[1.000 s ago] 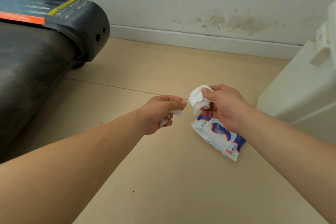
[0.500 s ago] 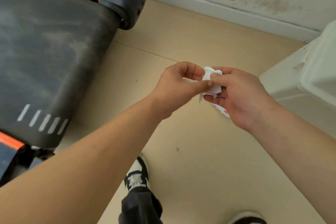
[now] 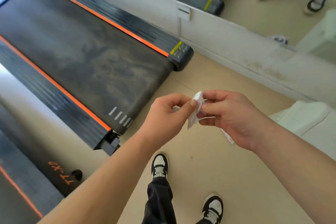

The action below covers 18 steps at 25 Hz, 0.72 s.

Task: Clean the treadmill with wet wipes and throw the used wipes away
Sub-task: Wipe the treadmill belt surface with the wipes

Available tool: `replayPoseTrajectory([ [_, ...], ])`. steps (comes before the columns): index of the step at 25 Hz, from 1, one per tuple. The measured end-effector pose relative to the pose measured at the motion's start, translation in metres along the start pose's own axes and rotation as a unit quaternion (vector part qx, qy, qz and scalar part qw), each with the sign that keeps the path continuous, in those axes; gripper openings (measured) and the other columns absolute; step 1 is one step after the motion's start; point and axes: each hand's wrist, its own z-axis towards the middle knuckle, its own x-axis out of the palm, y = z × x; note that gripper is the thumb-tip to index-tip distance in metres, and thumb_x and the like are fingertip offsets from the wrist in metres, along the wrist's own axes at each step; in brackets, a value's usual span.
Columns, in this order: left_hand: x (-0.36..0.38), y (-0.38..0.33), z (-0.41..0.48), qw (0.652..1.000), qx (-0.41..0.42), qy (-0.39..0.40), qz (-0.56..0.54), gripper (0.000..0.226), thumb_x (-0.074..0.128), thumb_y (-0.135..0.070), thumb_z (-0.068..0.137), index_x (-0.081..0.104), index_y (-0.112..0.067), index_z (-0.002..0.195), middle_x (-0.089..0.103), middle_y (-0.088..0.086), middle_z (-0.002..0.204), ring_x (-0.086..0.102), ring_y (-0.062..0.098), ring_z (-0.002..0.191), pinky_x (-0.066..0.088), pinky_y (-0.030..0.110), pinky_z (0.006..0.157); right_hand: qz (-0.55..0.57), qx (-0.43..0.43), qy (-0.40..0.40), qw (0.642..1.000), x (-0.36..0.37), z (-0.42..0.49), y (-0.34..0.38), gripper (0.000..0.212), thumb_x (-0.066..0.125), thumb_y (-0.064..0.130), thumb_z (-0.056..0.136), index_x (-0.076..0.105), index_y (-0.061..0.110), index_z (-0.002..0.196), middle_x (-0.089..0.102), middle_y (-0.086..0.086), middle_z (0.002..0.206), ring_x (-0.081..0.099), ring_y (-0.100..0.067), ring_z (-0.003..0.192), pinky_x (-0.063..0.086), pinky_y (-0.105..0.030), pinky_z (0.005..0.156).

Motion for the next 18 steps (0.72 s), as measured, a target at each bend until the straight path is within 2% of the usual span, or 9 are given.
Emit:
replayPoseTrajectory([
  [3, -0.038, -0.059, -0.069, 0.995, -0.017, -0.076, -0.059, 0.023, 0.062, -0.027, 0.101, 0.074, -0.014, 0.086, 0.061, -0.004, 0.067, 0.045, 0.011, 0.055, 0.041, 0.031, 0.056, -0.017, -0.019, 0.024, 0.999, 0.043, -0.065, 0.06, 0.038, 0.054, -0.012, 0.085, 0.073, 0.008, 0.111, 0.073, -0.014, 0.091, 0.07, -0.029, 0.08, 0.059, -0.045, 0.082],
  [6, -0.071, -0.105, -0.142, 0.988, -0.027, -0.124, -0.086, 0.025, 0.06, -0.026, 0.102, 0.072, -0.011, 0.086, 0.06, 0.0, 0.067, 0.045, 0.014, 0.055, 0.04, 0.029, 0.053, -0.002, -0.011, 0.041, 0.999, 0.091, -0.128, 0.101, 0.033, 0.052, -0.007, 0.085, 0.071, 0.007, 0.109, 0.07, -0.013, 0.089, 0.066, -0.025, 0.076, 0.057, -0.042, 0.073],
  [8, -0.097, -0.123, -0.193, 0.981, -0.041, -0.155, -0.11, 0.027, 0.06, -0.026, 0.102, 0.07, -0.007, 0.086, 0.058, 0.001, 0.066, 0.046, 0.015, 0.055, 0.04, 0.024, 0.048, -0.01, 0.002, 0.104, 0.995, 0.131, -0.171, 0.111, 0.016, 0.059, 0.006, 0.09, 0.075, 0.011, 0.093, 0.067, -0.007, 0.08, 0.063, -0.022, 0.073, 0.055, -0.035, 0.067],
  [10, -0.122, -0.131, -0.232, 0.975, -0.046, -0.161, -0.146, 0.029, 0.06, -0.029, 0.102, 0.067, -0.005, 0.087, 0.056, 0.002, 0.066, 0.046, 0.016, 0.056, 0.037, 0.022, 0.046, -0.015, 0.014, 0.135, 0.991, 0.168, -0.205, 0.114, 0.011, 0.069, 0.021, 0.093, 0.076, 0.012, 0.094, 0.072, -0.007, 0.084, 0.067, -0.021, 0.076, 0.056, -0.033, 0.066],
  [12, -0.15, -0.126, -0.265, 0.969, -0.05, -0.169, -0.175, 0.035, 0.061, -0.036, 0.101, 0.066, -0.002, 0.09, 0.056, 0.007, 0.07, 0.046, 0.019, 0.055, 0.037, 0.029, 0.05, -0.043, 0.004, 0.122, 0.992, 0.202, -0.223, 0.108, 0.02, 0.072, 0.019, 0.092, 0.075, 0.008, 0.108, 0.077, -0.013, 0.102, 0.072, -0.025, 0.089, 0.058, -0.039, 0.076],
  [14, -0.185, -0.117, -0.291, 0.961, -0.054, -0.184, -0.201, 0.043, 0.059, -0.044, 0.096, 0.063, -0.002, 0.092, 0.058, 0.011, 0.072, 0.048, 0.022, 0.055, 0.035, 0.039, 0.056, -0.044, 0.005, 0.111, 0.993, 0.241, -0.234, 0.104, 0.022, 0.069, 0.011, 0.093, 0.073, 0.005, 0.114, 0.076, -0.018, 0.109, 0.072, -0.029, 0.095, 0.058, -0.043, 0.083],
  [16, -0.225, -0.106, -0.309, 0.952, -0.073, -0.206, -0.214, 0.049, 0.056, -0.048, 0.094, 0.06, 0.001, 0.094, 0.059, 0.013, 0.073, 0.048, 0.022, 0.056, 0.034, 0.042, 0.058, -0.038, 0.011, 0.09, 0.995, 0.28, -0.236, 0.103, 0.02, 0.068, 0.008, 0.092, 0.073, 0.003, 0.111, 0.076, -0.019, 0.107, 0.071, -0.03, 0.092, 0.058, -0.045, 0.082],
  [18, -0.271, -0.099, -0.326, 0.941, -0.098, -0.233, -0.226, 0.051, 0.052, -0.045, 0.1, 0.057, 0.005, 0.101, 0.061, 0.013, 0.074, 0.047, 0.022, 0.055, 0.034, 0.036, 0.052, -0.033, 0.01, 0.068, 0.997, 0.325, -0.236, 0.106, 0.015, 0.067, 0.006, 0.091, 0.074, 0.005, 0.104, 0.076, -0.016, 0.1, 0.071, -0.026, 0.086, 0.057, -0.043, 0.08],
])
